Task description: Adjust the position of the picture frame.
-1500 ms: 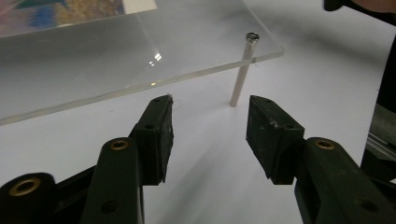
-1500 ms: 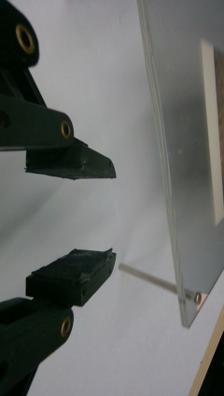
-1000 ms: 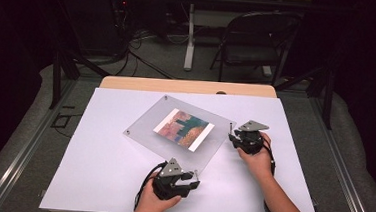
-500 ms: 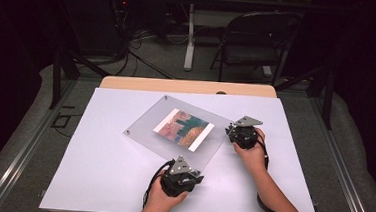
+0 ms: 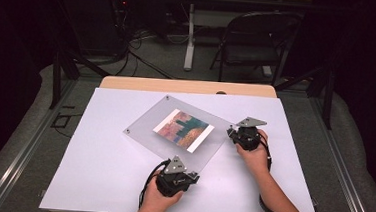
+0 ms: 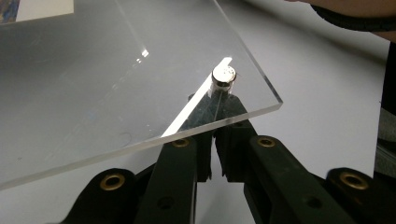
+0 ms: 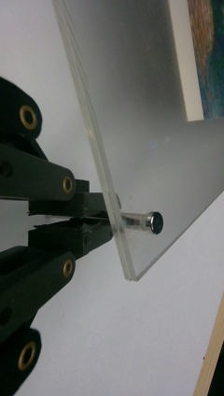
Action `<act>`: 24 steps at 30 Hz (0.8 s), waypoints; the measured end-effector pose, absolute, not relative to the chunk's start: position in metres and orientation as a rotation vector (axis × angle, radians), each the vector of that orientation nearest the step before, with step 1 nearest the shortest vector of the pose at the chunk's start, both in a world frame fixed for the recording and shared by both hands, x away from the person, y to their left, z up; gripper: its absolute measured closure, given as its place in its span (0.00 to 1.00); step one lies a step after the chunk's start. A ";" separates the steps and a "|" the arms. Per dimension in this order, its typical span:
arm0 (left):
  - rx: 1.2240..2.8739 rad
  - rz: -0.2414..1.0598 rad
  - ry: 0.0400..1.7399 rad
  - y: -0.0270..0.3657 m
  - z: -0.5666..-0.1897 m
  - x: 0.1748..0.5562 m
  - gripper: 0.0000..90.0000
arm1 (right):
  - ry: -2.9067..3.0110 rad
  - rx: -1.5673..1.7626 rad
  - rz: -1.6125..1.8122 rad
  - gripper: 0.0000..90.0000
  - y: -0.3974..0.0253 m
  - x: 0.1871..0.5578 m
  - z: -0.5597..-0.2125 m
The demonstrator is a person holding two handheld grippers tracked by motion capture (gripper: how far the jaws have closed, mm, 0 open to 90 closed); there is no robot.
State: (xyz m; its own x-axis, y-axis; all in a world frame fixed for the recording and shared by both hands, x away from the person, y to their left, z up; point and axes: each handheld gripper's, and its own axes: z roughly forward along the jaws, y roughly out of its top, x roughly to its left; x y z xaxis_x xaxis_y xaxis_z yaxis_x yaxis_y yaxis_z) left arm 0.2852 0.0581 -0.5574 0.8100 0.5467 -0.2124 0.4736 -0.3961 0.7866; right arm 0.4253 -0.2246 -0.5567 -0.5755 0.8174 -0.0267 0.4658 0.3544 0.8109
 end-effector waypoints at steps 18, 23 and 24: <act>2.031 0.053 0.781 0.106 -0.530 0.282 0.94 | 2.185 1.107 1.175 0.95 -0.233 0.376 -0.530; 2.039 0.042 0.806 0.130 -0.527 0.279 0.94 | 2.209 1.102 1.213 0.95 -0.227 0.348 -0.525; 2.039 0.039 0.807 0.133 -0.528 0.278 0.95 | 2.215 1.096 1.215 0.95 -0.226 0.344 -0.525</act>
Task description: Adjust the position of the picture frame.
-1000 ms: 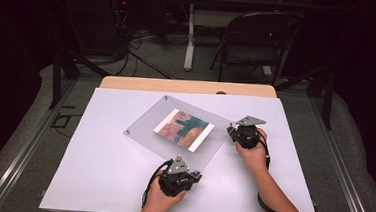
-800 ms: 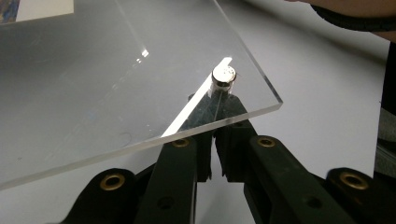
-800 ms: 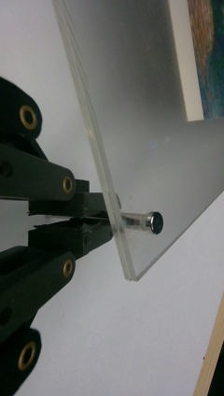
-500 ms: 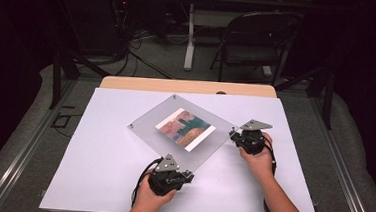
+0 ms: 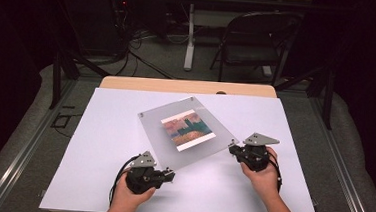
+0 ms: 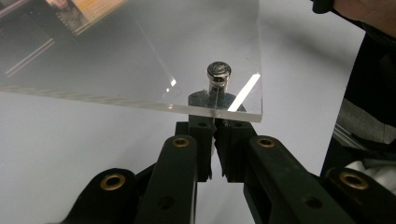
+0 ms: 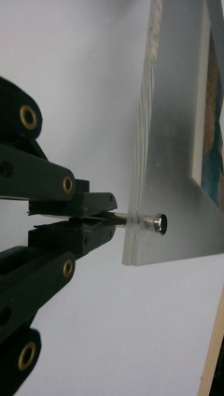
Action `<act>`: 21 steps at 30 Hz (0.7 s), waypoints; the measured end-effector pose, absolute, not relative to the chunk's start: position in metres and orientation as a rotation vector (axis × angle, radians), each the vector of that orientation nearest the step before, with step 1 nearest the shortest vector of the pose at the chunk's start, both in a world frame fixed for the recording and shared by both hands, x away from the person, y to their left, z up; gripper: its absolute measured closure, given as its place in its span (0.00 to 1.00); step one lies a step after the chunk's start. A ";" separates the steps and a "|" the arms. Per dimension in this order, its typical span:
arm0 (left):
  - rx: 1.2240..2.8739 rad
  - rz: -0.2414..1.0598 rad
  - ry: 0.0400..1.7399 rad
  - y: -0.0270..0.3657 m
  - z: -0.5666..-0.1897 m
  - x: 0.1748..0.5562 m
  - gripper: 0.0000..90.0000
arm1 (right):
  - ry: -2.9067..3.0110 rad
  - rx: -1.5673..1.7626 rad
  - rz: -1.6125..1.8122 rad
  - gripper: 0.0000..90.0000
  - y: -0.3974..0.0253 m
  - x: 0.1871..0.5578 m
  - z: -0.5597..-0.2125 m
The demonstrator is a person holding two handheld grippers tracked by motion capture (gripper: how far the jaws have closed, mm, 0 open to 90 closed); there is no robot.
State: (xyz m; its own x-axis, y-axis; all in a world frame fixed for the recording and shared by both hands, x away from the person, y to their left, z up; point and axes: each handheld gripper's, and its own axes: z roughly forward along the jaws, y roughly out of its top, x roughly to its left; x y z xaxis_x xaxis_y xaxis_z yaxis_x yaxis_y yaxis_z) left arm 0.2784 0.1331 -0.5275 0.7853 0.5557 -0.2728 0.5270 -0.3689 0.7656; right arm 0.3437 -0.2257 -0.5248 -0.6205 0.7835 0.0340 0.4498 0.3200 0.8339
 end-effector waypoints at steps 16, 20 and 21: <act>2.012 0.065 0.889 0.166 -0.522 0.265 0.95 | 2.269 1.085 1.311 0.95 -0.211 0.311 -0.523; 2.015 0.092 0.918 0.174 -0.523 0.263 0.95 | 2.292 1.078 1.319 0.95 -0.205 0.303 -0.525; 2.016 0.095 0.933 0.177 -0.524 0.263 0.95 | 2.301 1.069 1.319 0.95 -0.203 0.302 -0.525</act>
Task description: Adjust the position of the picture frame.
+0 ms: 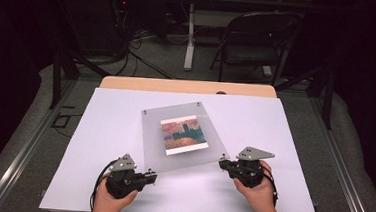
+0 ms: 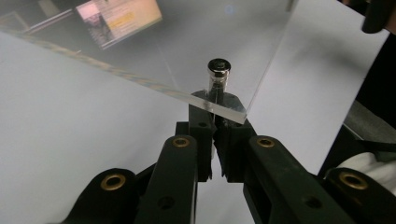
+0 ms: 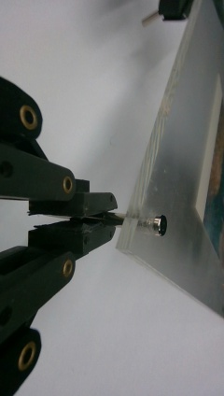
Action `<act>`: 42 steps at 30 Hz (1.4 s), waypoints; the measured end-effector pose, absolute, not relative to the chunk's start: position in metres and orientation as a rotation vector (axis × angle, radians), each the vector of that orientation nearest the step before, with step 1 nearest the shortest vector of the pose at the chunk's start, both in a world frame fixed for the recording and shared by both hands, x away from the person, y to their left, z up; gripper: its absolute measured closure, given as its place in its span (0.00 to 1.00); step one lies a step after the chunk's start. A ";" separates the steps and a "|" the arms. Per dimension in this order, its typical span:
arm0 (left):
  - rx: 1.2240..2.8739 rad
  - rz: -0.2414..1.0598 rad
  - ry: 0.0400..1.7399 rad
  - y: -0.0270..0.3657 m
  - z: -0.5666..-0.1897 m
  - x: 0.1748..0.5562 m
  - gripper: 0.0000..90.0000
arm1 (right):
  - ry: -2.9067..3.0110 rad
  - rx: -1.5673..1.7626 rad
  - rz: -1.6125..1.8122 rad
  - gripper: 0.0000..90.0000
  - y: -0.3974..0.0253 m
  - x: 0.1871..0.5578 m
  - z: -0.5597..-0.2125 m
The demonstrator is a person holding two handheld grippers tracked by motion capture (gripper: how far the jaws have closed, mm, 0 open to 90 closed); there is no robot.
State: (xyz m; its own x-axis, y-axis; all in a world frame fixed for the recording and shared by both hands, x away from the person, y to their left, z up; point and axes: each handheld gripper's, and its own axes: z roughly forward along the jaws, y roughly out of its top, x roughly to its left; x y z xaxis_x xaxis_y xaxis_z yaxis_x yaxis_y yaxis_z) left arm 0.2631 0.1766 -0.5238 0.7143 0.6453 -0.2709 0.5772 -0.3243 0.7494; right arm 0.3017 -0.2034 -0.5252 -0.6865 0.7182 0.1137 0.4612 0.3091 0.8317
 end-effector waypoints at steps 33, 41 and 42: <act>1.967 0.183 1.055 0.165 -0.530 0.344 0.94 | 2.232 1.199 1.267 0.95 -0.199 0.334 -0.531; 1.954 0.185 1.079 0.167 -0.532 0.354 0.94 | 2.229 1.213 1.270 0.95 -0.197 0.343 -0.533; 1.949 0.181 1.079 0.167 -0.533 0.354 0.94 | 2.231 1.214 1.266 0.95 -0.196 0.343 -0.533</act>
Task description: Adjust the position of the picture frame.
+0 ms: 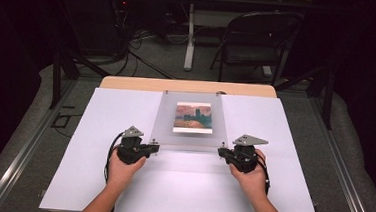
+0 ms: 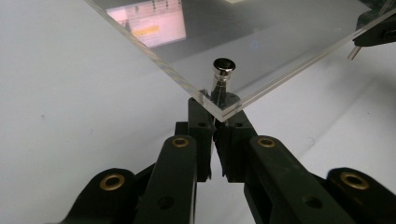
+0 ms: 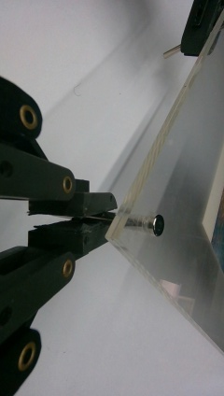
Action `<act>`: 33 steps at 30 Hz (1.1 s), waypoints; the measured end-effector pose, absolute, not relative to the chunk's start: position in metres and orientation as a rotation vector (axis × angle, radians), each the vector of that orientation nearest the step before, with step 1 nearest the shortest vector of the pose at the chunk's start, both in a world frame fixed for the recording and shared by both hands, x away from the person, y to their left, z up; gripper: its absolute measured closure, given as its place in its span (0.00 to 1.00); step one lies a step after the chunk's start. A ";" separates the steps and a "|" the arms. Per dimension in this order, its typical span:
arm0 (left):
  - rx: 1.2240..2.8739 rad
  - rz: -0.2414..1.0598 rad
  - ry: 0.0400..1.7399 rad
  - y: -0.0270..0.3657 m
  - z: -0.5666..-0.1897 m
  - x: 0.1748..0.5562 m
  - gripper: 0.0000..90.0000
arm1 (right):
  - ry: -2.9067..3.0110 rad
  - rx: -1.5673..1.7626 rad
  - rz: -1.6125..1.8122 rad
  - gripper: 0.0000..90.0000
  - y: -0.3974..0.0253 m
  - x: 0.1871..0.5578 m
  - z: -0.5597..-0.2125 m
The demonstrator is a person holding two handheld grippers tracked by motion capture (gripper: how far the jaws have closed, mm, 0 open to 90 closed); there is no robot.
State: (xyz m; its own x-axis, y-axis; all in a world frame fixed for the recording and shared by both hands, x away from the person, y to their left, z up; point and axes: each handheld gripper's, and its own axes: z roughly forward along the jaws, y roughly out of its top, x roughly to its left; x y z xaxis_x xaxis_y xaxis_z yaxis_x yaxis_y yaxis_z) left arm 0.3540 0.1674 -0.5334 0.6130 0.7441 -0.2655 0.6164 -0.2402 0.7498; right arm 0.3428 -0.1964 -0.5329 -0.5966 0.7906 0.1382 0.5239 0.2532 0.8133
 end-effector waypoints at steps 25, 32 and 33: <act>1.981 0.181 1.098 0.163 -0.551 0.352 0.93 | 2.274 1.213 1.183 0.95 -0.195 0.344 -0.551; 1.972 0.163 1.094 0.164 -0.553 0.352 0.92 | 2.279 1.219 1.181 0.95 -0.196 0.344 -0.553; 1.973 0.162 1.094 0.164 -0.553 0.352 0.92 | 2.279 1.219 1.181 0.95 -0.196 0.344 -0.553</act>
State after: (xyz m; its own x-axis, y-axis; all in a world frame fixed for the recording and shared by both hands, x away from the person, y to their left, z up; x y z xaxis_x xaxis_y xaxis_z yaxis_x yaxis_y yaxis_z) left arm 0.3523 0.1640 -0.5526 0.6085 0.7460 -0.2705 0.6355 -0.2539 0.7292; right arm 0.3436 -0.1958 -0.5533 -0.5958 0.7954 0.1116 0.5497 0.3025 0.7787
